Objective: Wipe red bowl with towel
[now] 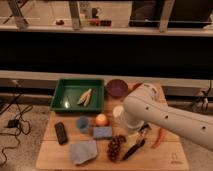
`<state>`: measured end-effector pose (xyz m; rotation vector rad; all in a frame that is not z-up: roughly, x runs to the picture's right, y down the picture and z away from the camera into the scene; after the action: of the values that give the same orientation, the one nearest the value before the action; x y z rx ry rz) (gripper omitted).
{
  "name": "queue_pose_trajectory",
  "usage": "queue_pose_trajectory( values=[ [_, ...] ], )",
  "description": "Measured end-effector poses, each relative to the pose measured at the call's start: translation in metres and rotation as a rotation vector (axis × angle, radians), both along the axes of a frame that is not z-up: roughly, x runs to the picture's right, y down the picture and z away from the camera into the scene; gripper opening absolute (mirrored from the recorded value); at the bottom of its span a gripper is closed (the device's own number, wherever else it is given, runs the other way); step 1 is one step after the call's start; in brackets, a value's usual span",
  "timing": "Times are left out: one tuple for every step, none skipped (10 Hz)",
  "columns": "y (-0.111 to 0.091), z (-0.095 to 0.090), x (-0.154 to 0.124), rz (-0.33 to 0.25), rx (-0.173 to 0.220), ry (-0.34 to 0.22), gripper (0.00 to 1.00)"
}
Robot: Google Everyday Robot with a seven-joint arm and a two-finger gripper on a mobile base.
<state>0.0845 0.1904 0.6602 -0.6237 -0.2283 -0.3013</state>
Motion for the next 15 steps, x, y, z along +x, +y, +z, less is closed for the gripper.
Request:
queue_pose_trajectory(
  values=[
    [-0.001, 0.000, -0.003, -0.004, 0.007, -0.009, 0.80],
    [-0.001, 0.001, -0.004, -0.004, 0.010, -0.015, 0.80],
    [-0.001, 0.001, -0.010, -0.011, 0.012, -0.025, 0.80],
    [-0.001, 0.002, -0.014, -0.016, 0.014, -0.034, 0.80],
    [0.000, 0.002, -0.018, -0.020, 0.017, -0.040, 0.80],
    [0.001, 0.002, -0.026, -0.025, 0.017, -0.047, 0.80],
    [0.001, 0.003, -0.033, -0.034, 0.017, -0.057, 0.80],
    [0.004, 0.003, -0.036, -0.039, 0.015, -0.060, 0.80],
    [0.010, 0.004, -0.039, -0.048, 0.008, -0.066, 0.80],
    [0.016, 0.004, -0.044, -0.060, 0.000, -0.074, 0.80],
    [0.024, 0.005, -0.050, -0.072, -0.010, -0.083, 0.80],
    [0.029, 0.005, -0.053, -0.078, -0.016, -0.088, 0.80],
    [0.038, 0.005, -0.058, -0.090, -0.027, -0.097, 0.80],
    [0.039, 0.006, -0.060, -0.094, -0.030, -0.103, 0.80],
    [0.039, 0.006, -0.061, -0.095, -0.031, -0.106, 0.80]
  ],
)
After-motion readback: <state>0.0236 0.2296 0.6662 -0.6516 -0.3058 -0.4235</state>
